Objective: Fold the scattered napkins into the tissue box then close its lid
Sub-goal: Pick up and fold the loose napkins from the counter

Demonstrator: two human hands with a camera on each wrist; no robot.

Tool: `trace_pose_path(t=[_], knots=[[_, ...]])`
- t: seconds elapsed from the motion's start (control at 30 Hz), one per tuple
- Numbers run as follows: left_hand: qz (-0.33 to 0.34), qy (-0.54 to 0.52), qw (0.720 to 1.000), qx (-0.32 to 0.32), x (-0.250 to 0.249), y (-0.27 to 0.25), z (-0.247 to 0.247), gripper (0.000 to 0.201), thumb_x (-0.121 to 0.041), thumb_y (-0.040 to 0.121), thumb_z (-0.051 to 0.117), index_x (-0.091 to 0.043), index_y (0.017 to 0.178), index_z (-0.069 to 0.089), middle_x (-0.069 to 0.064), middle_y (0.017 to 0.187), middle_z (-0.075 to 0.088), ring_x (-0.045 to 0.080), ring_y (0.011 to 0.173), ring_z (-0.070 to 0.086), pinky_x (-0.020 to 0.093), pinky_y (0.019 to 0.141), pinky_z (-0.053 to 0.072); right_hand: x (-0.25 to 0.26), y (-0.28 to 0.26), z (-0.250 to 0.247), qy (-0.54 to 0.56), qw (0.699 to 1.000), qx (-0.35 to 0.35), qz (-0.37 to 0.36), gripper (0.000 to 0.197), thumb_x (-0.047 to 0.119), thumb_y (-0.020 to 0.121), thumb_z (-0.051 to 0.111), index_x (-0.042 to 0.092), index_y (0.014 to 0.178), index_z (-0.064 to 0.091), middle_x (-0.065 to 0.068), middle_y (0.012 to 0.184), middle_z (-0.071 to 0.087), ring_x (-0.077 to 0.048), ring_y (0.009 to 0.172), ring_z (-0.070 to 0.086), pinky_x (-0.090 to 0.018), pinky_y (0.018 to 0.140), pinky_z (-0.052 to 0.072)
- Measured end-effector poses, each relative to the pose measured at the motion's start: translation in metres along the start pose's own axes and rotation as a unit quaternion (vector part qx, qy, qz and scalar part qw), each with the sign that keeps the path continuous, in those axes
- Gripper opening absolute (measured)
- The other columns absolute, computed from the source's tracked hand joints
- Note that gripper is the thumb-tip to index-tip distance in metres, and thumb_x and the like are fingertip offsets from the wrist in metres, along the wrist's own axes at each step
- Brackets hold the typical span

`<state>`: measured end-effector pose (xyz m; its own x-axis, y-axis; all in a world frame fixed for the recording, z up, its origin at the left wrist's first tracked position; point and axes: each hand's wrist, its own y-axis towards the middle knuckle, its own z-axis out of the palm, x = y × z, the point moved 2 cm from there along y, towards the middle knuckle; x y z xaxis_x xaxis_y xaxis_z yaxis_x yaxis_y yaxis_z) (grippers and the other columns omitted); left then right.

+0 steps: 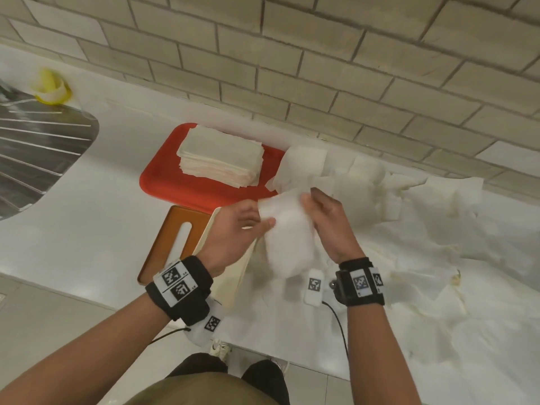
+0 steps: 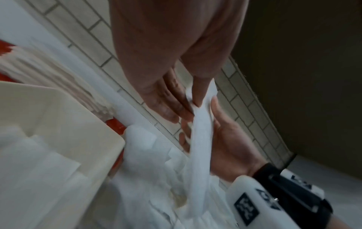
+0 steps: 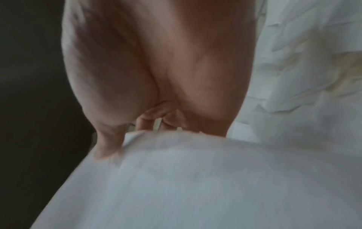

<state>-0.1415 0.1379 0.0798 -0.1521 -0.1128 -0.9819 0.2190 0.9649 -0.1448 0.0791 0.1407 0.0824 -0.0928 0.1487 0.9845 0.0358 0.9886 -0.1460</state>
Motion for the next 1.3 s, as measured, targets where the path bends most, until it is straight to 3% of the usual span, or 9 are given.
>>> trace_pose_path(t=[0.1,0.2,0.27,0.4,0.67,0.83,1.07,1.2,1.3], knots=[[0.017,-0.019,0.999,-0.026,-0.001,-0.002,-0.017,0.013,-0.024,0.099,0.077,-0.015,0.109,0.075,0.001,0.107,0.080,0.026,0.101,0.076,0.050,0.091,0.063,-0.046,0.037,-0.016,-0.167,0.962,-0.151,0.153,0.063,0.068,0.107,0.045,0.013,0.119,0.073,-0.009,0.119,0.079,-0.030,0.110,0.075,-0.047,0.104,0.056],[0.006,-0.038,0.998,-0.052,0.006,-0.003,-0.040,0.013,-0.031,0.106,0.066,-0.021,0.114,0.065,0.003,0.114,0.079,0.027,0.103,0.077,0.046,0.082,0.062,-0.096,0.052,-0.017,-0.309,0.878,-0.173,0.322,0.104,0.078,0.095,0.058,0.000,0.159,0.035,-0.024,0.155,0.051,-0.043,0.140,0.054,-0.050,0.114,0.045],[0.001,0.019,0.998,-0.065,0.015,-0.002,-0.057,0.007,-0.031,0.110,0.060,-0.025,0.112,0.059,0.003,0.104,0.079,0.022,0.093,0.077,0.043,0.075,0.061,-0.115,0.055,-0.007,-0.365,0.866,-0.152,0.306,0.107,0.065,0.094,0.071,0.000,0.163,0.024,-0.023,0.155,0.050,-0.042,0.141,0.053,-0.050,0.110,0.048],[-0.034,0.212,0.976,-0.043,0.037,0.000,-0.074,0.017,-0.015,0.108,0.060,-0.021,0.114,0.046,-0.010,0.092,0.062,0.006,0.082,0.062,0.024,0.068,0.045,-0.127,0.055,-0.004,-0.349,0.886,-0.183,0.247,0.042,0.034,0.103,0.068,0.008,0.134,0.058,-0.019,0.132,0.064,-0.041,0.122,0.064,-0.038,0.088,0.047],[-0.071,0.393,0.904,0.152,0.079,-0.006,-0.045,0.065,0.010,0.097,0.060,-0.026,0.135,0.021,0.006,0.084,0.060,0.022,0.072,0.065,0.029,0.068,0.054,-0.101,0.029,-0.002,-0.225,0.939,-0.244,0.091,0.017,0.019,0.108,0.062,0.007,0.121,0.059,-0.005,0.100,0.067,-0.036,0.102,0.070,-0.029,0.083,0.045],[-0.047,0.468,0.871,0.139,0.071,-0.014,-0.051,0.041,-0.031,0.110,0.057,-0.022,0.141,0.032,0.010,0.108,0.068,0.027,0.088,0.068,0.034,0.076,0.049,-0.033,-0.021,0.028,-0.121,0.966,-0.230,0.004,0.010,0.024,0.109,0.064,0.024,0.118,0.060,0.018,0.107,0.072,0.004,0.106,0.067,-0.027,0.093,0.055],[-0.037,0.158,0.987,0.011,0.028,-0.042,-0.084,0.049,-0.072,0.102,0.045,-0.030,0.124,0.034,-0.003,0.092,0.075,0.010,0.077,0.074,0.040,0.074,0.059,-0.018,-0.048,0.107,-0.080,0.982,-0.170,0.011,0.036,0.017,0.108,0.064,0.033,0.134,0.045,0.018,0.102,0.071,0.002,0.091,0.072,-0.020,0.079,0.057],[-0.040,0.234,0.971,0.007,0.052,-0.052,-0.089,0.066,-0.033,0.092,0.083,-0.034,0.125,0.026,0.000,0.085,0.073,0.015,0.070,0.073,0.038,0.065,0.061,-0.030,-0.049,0.160,-0.217,0.971,-0.102,-0.003,0.048,-0.001,0.107,0.047,0.039,0.132,0.038,0.001,0.108,0.066,-0.013,0.087,0.066,-0.027,0.075,0.053],[0.008,0.390,0.920,0.027,0.075,-0.053,-0.085,0.060,-0.014,0.093,0.077,-0.032,0.128,0.033,0.000,0.076,0.067,0.022,0.067,0.067,0.038,0.058,0.052,-0.041,-0.049,0.188,-0.302,0.952,-0.017,0.052,0.027,0.026,0.109,0.029,0.040,0.129,0.037,-0.009,0.115,0.054,-0.032,0.098,0.058,-0.044,0.085,0.051]])
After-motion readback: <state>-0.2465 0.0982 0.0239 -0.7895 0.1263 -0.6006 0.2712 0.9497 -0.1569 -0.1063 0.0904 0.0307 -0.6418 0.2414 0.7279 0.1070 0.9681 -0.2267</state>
